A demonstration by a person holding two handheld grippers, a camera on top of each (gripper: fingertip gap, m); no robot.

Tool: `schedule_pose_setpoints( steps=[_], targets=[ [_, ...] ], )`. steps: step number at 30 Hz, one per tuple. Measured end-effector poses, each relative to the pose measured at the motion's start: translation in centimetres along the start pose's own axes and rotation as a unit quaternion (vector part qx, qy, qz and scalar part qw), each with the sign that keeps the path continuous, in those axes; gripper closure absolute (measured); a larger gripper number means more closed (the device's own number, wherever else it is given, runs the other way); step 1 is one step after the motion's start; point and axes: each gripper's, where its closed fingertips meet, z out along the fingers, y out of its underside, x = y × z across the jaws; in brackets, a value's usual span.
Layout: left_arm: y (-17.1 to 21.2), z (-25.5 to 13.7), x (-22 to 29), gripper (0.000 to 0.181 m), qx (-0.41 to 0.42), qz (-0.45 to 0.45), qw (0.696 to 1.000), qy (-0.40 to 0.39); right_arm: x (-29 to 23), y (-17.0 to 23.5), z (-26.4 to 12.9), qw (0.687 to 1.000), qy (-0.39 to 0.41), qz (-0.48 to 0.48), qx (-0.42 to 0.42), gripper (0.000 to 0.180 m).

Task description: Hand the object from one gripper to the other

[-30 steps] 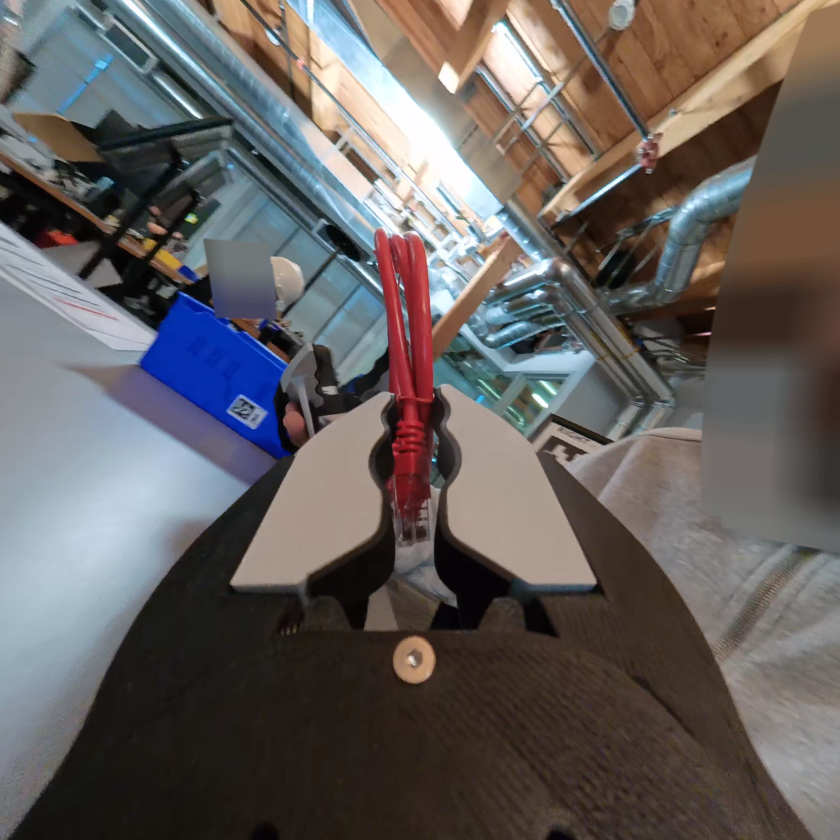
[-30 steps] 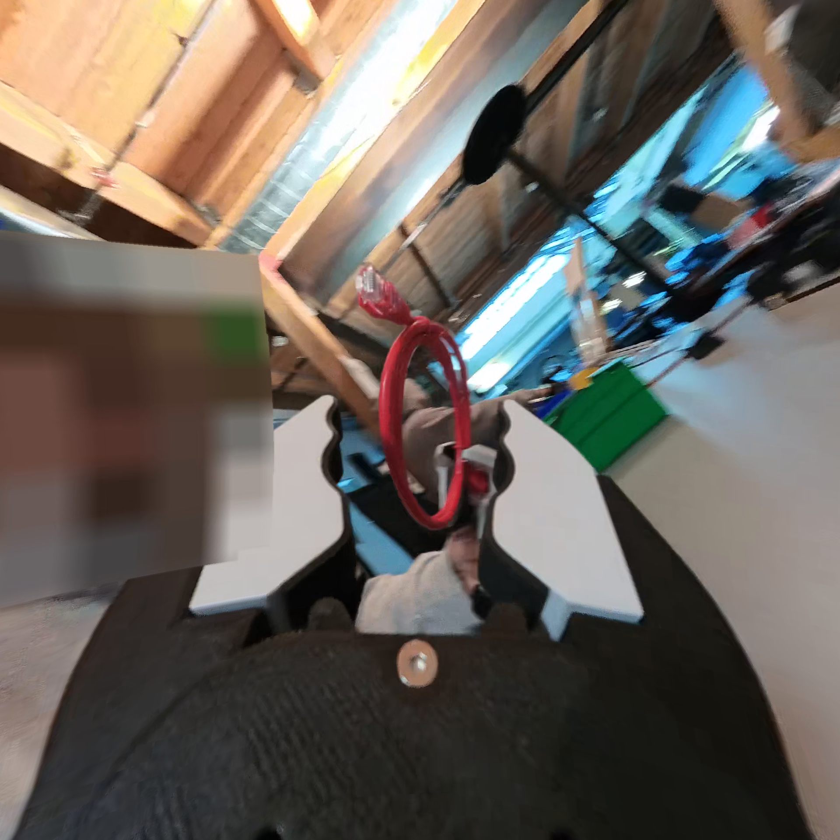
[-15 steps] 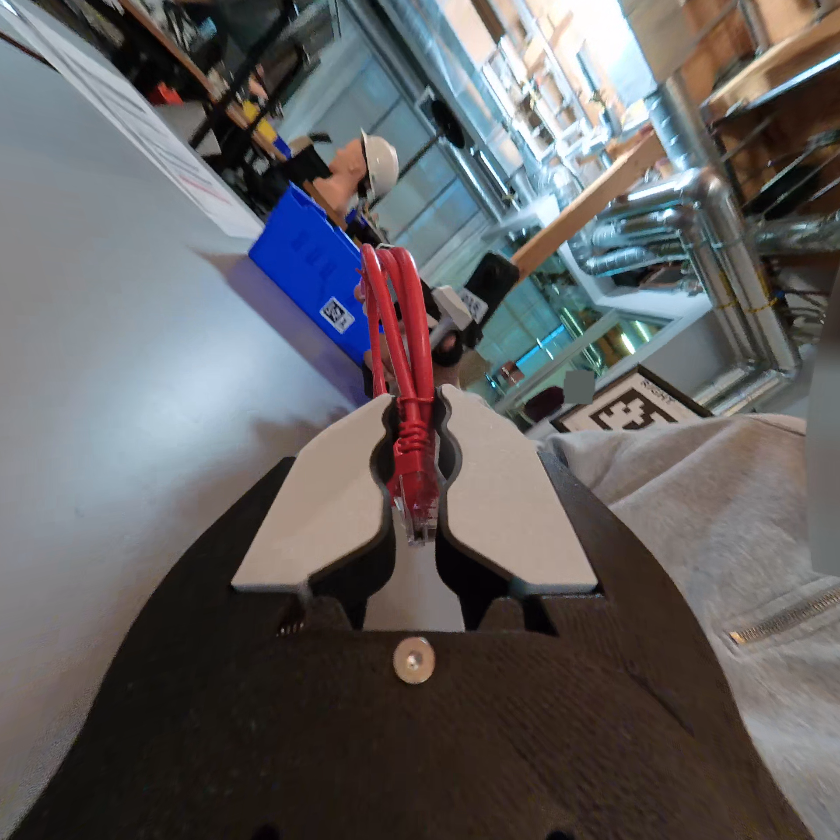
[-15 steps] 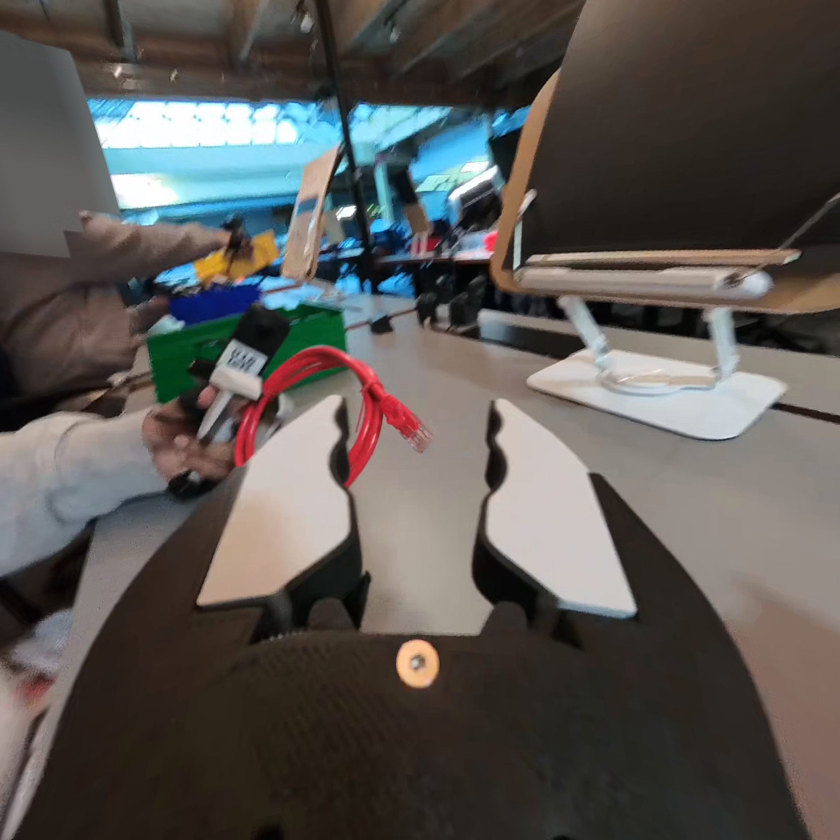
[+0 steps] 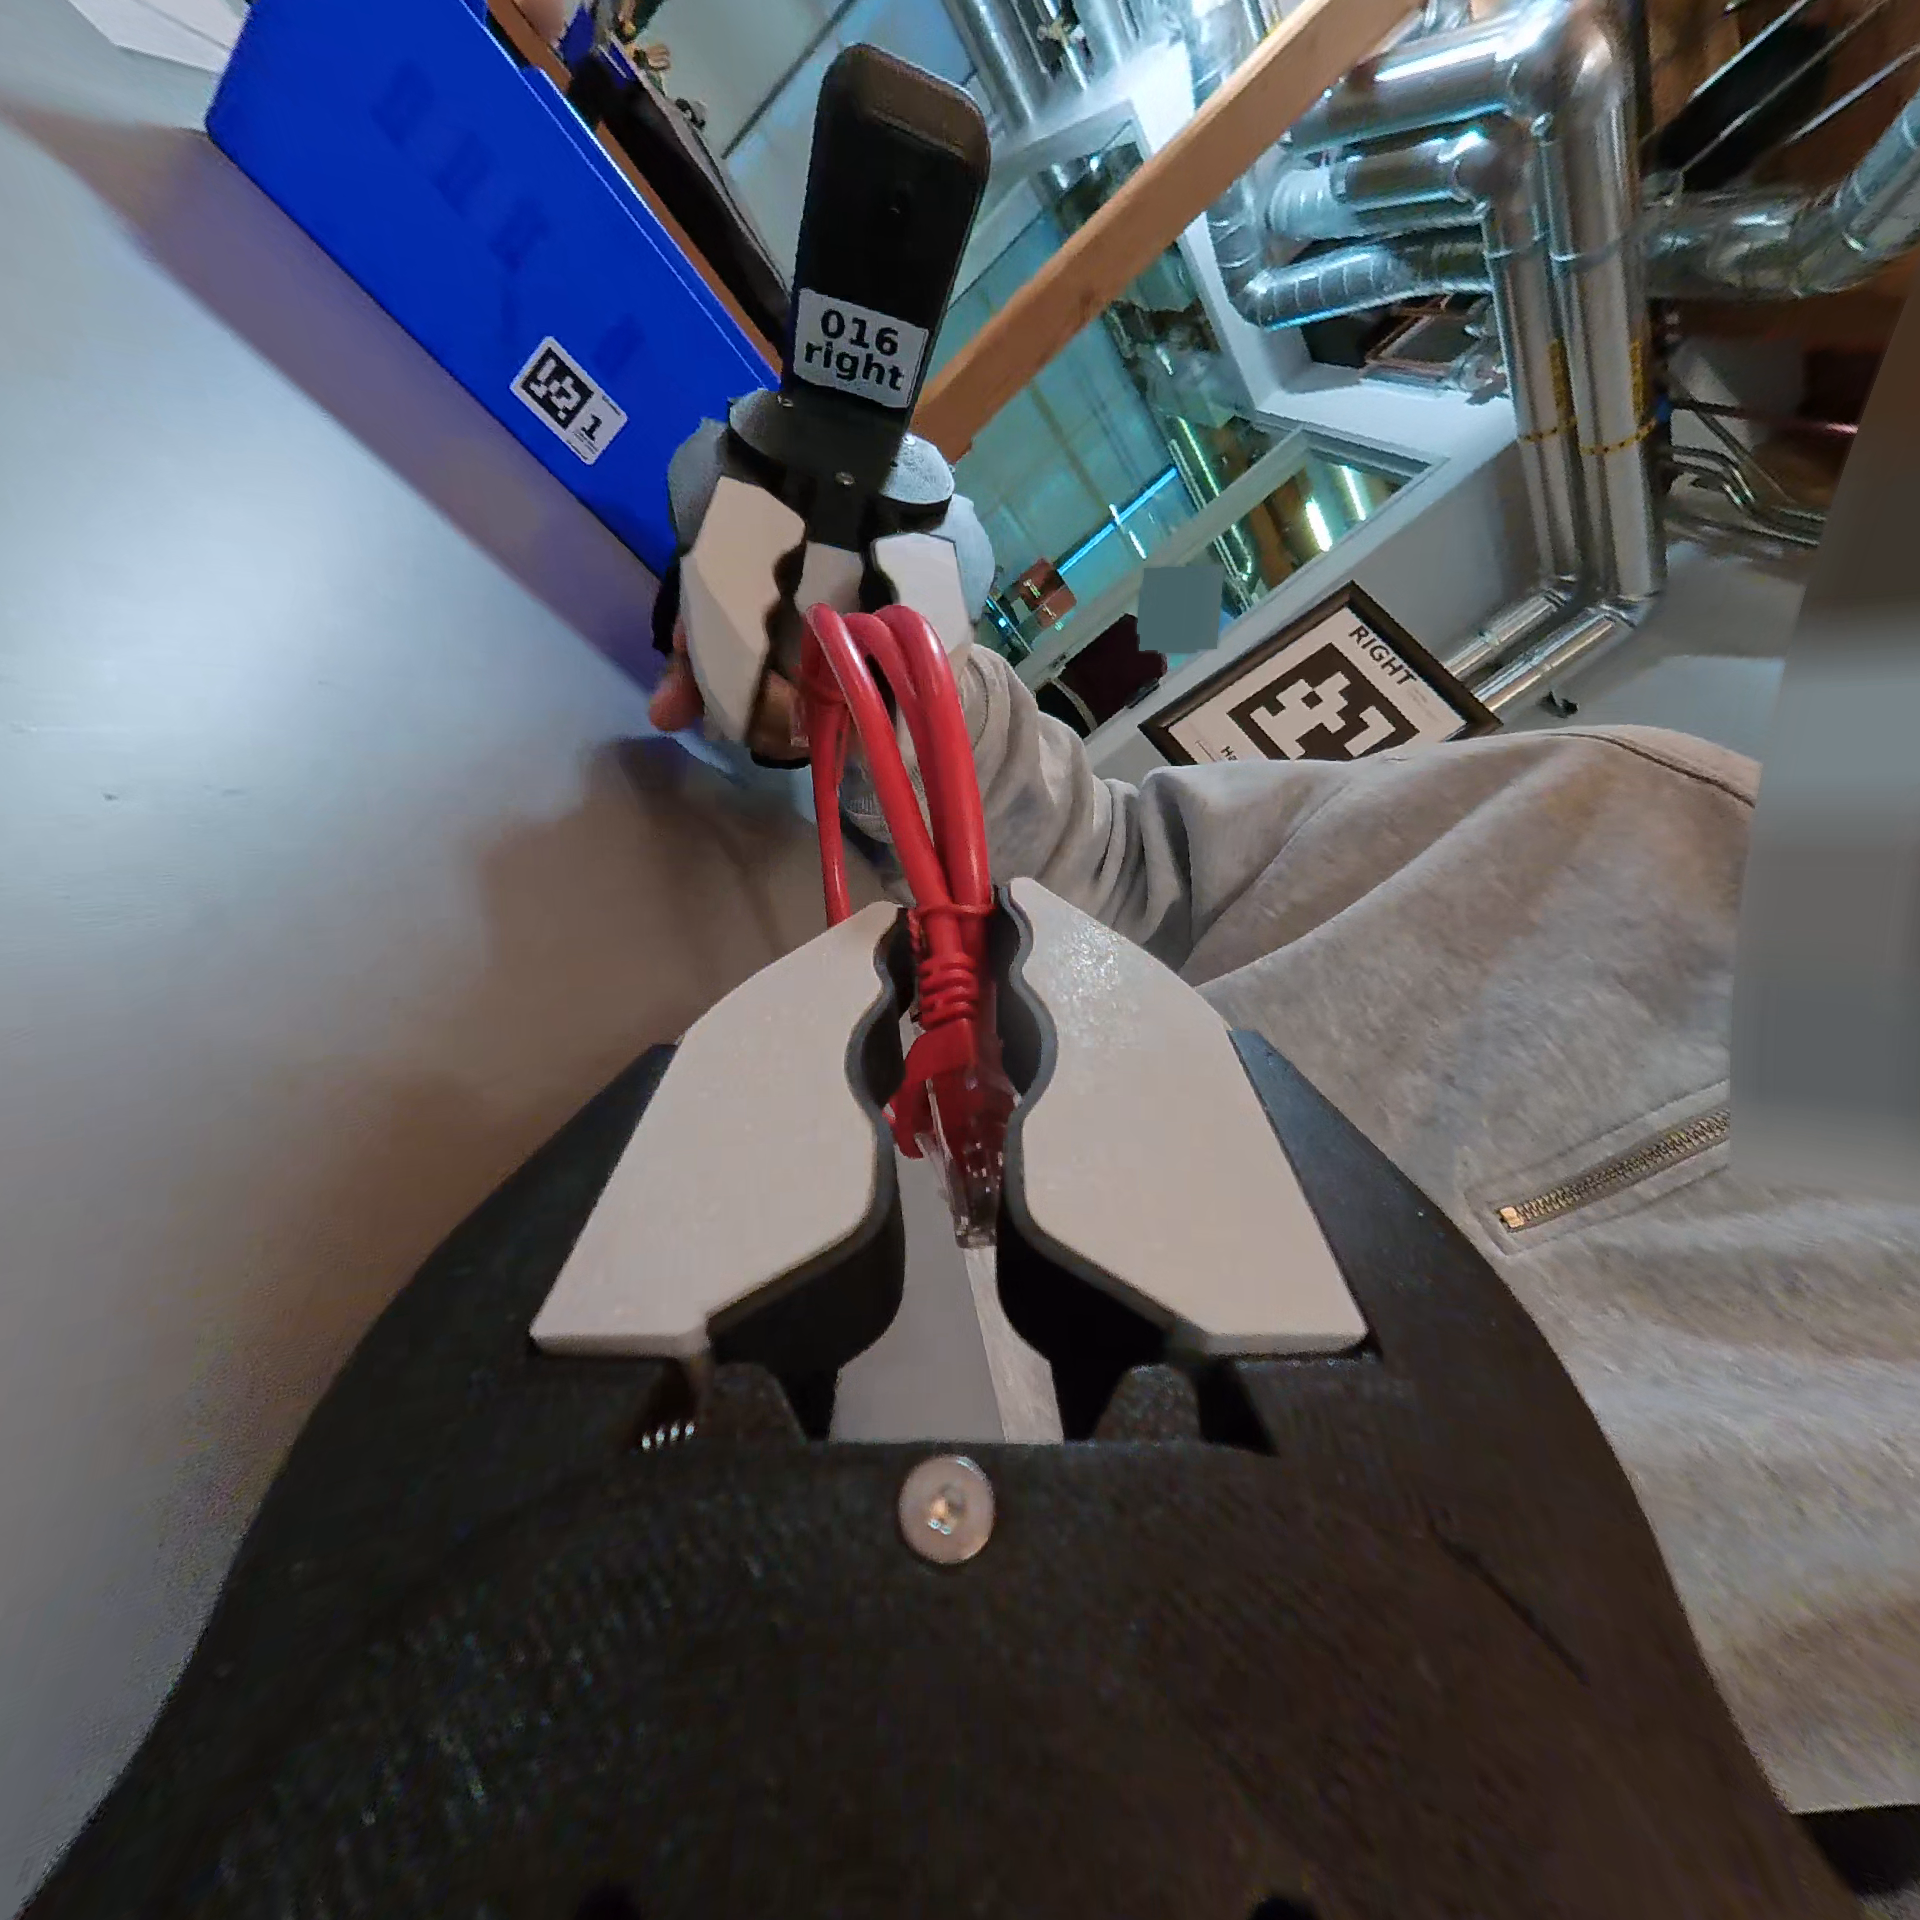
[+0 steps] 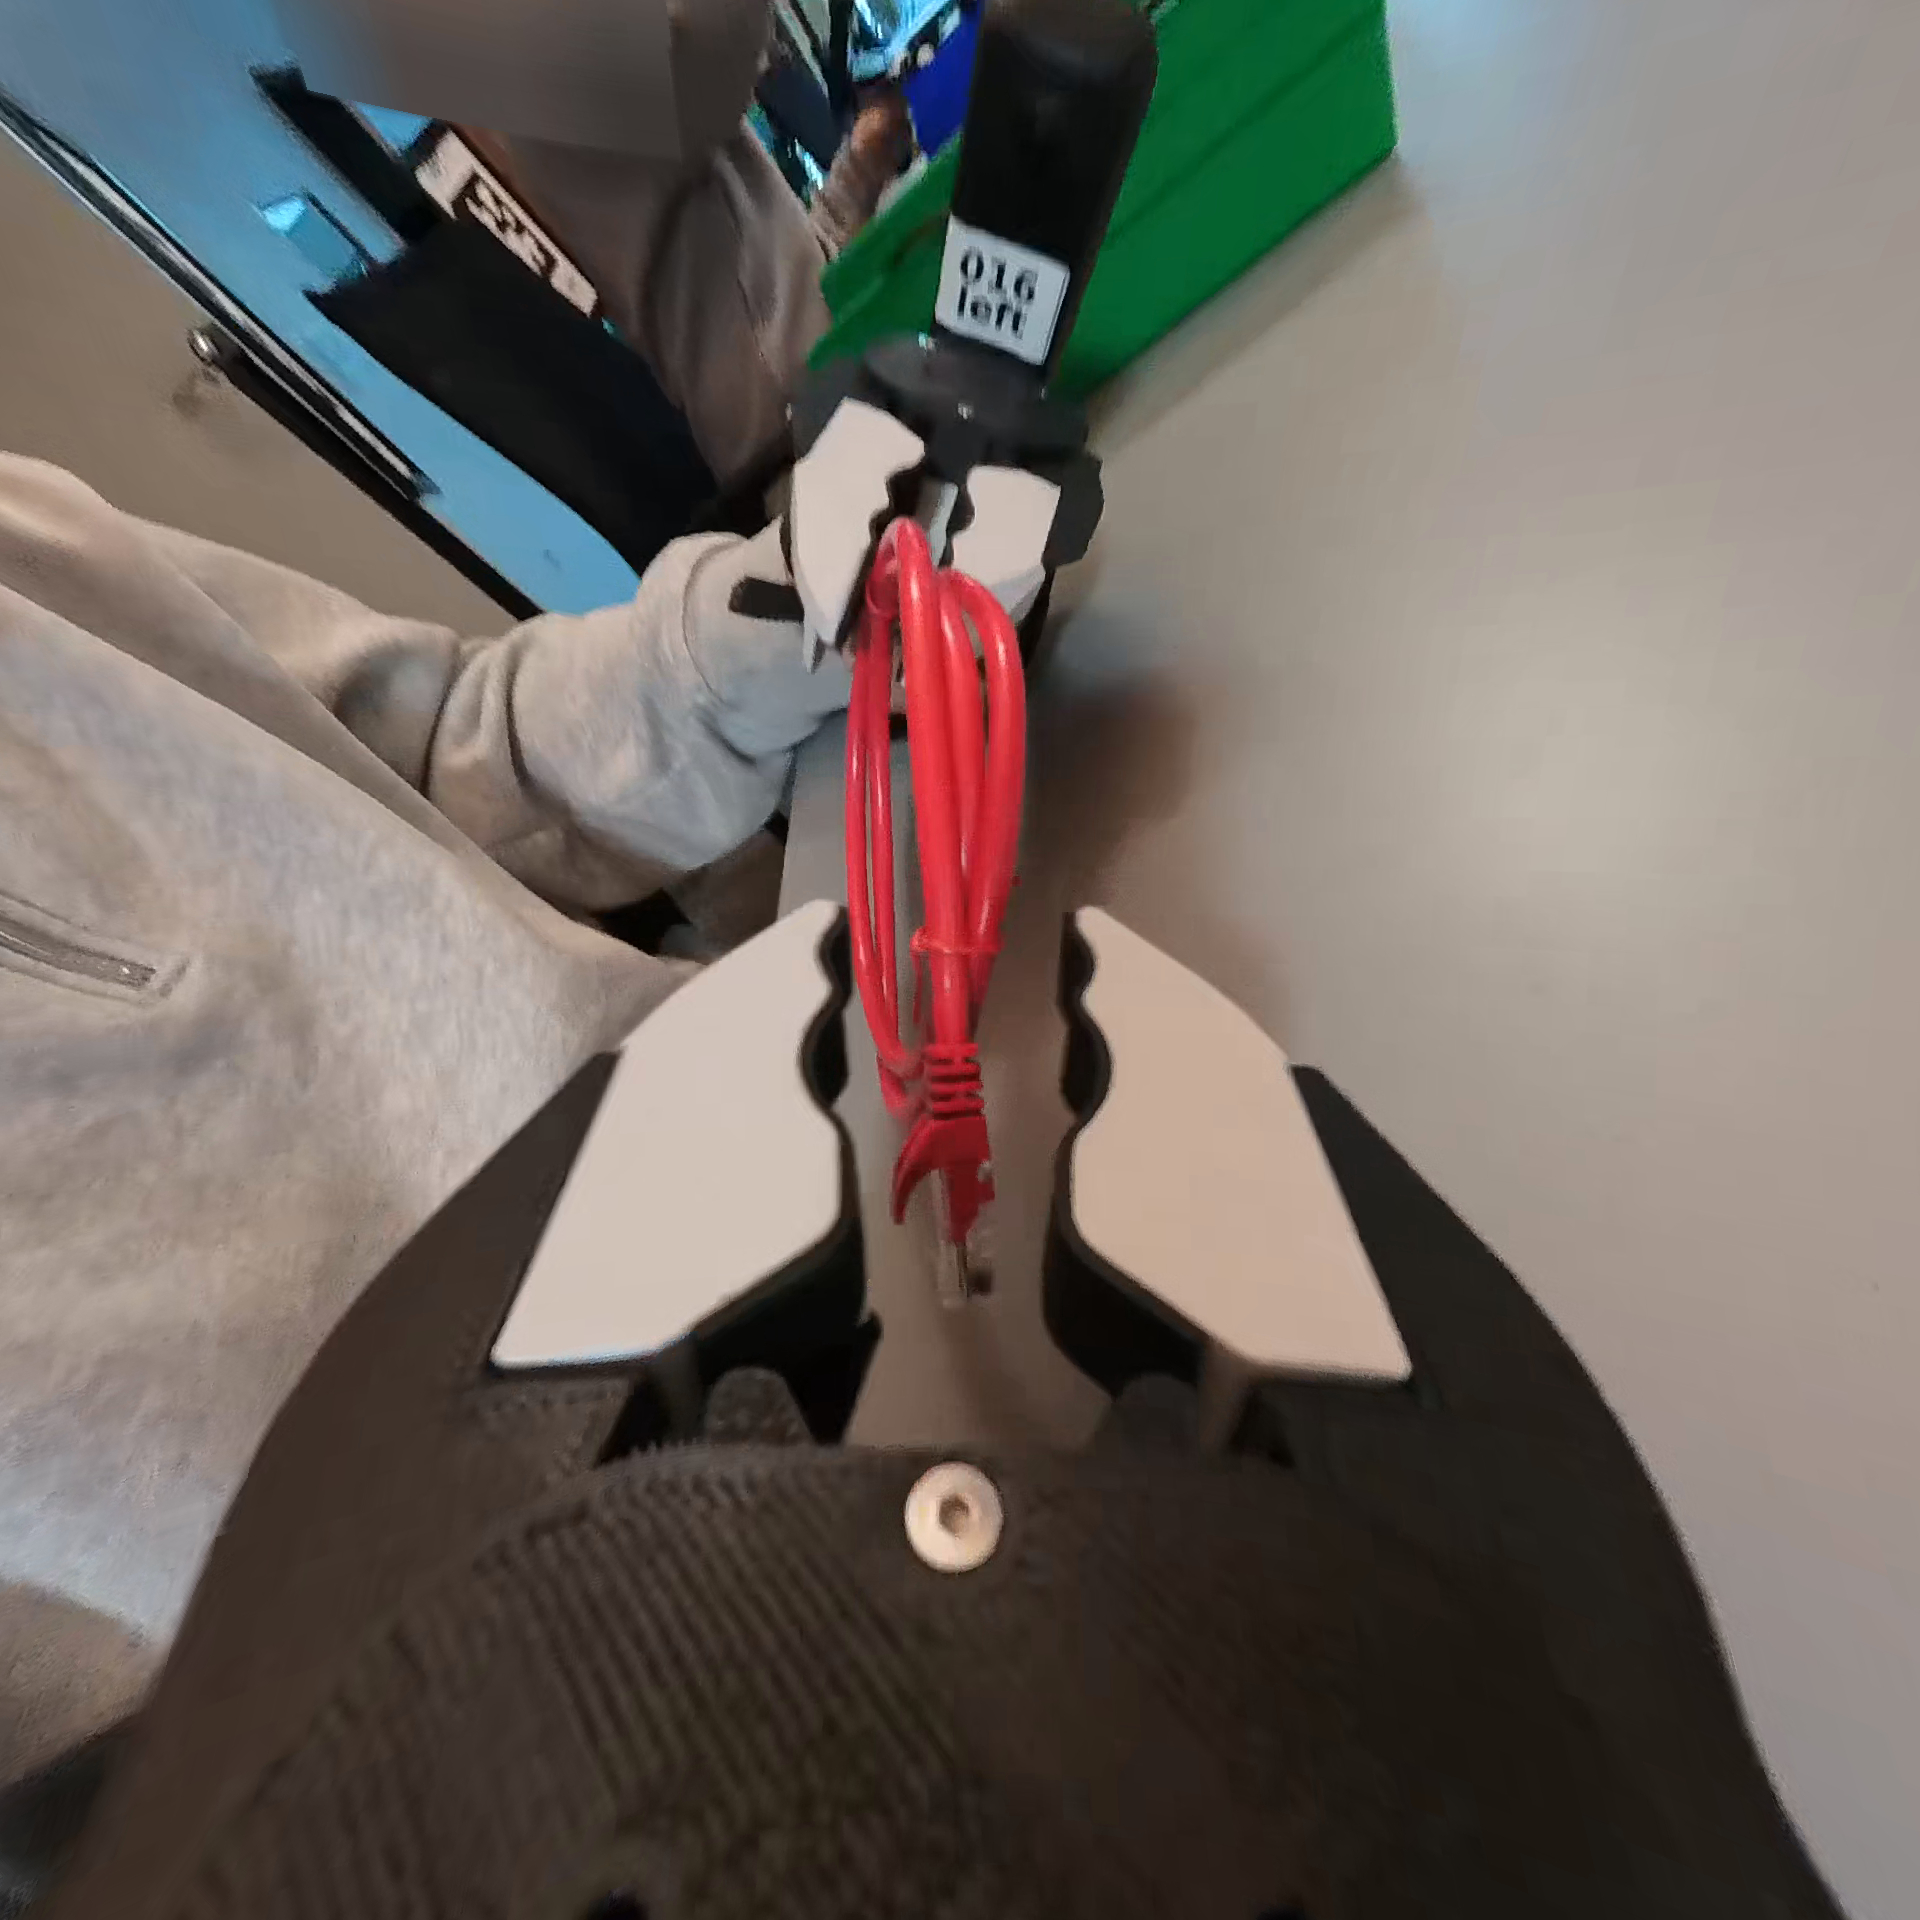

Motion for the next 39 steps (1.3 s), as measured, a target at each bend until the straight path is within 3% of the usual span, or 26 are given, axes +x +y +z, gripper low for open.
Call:
schedule_pose_setpoints(
  steps=[2,5,6,8,9,11,14,20,25,30,34,39],
  targets=[
    [0.0,0.0,-0.1,0.165,0.000,0.001,1.000,-0.002,0.0,0.3,0.4,1.000,0.014,-0.020,-0.017,0.164],
    [-0.6,-0.3,-0.5,0.164,0.024,0.012,0.999,-0.017,-0.2,-0.4,0.2,0.999,0.018,-0.028,-0.003,0.164],
    [-1.0,-0.5,-0.8,0.156,0.042,0.023,0.998,-0.029,-0.3,-0.7,0.1,0.999,0.016,-0.028,0.008,0.165],
    [-2.0,-0.8,-1.3,0.112,0.076,0.039,0.995,-0.059,-0.3,-1.2,-0.1,0.999,0.016,-0.029,0.026,0.165],
    [-2.3,-1.1,-1.6,0.103,0.087,0.045,0.993,-0.071,-0.2,-1.4,-0.3,0.999,0.019,-0.028,0.033,0.165],
    [-2.9,-1.6,-1.9,0.091,0.112,0.048,0.989,-0.085,0.0,-1.9,-0.7,0.998,0.023,-0.027,0.050,0.165],
    [-3.3,-1.9,-1.9,0.090,0.128,0.040,0.988,-0.082,-0.2,-3.2,-1.4,0.995,0.016,-0.021,0.095,0.166],
    [-3.7,-2.0,-1.6,0.096,0.150,0.009,0.987,-0.049,-0.6,-6.8,-4.5,0.970,-0.014,0.008,0.242,0.166],
    [-3.3,-1.1,-1.0,0.126,0.144,-0.013,0.989,-0.011,-0.1,-8.5,-6.2,0.934,-0.033,0.047,0.353,0.166],
    [-2.7,1.1,-1.0,0.139,0.128,0.067,0.988,-0.058,0.8,-9.5,-6.2,0.897,-0.005,0.072,0.437,0.166],
    [-3.1,2.7,-0.7,0.143,0.157,0.118,0.976,-0.092,0.7,-9.6,-5.3,0.881,0.006,0.084,0.466,0.166],
    [-3.2,3.6,-0.1,0.161,0.198,0.067,0.977,-0.047,0.2,-9.7,-4.2,0.875,0.010,0.077,0.478,0.166]
  ],
)
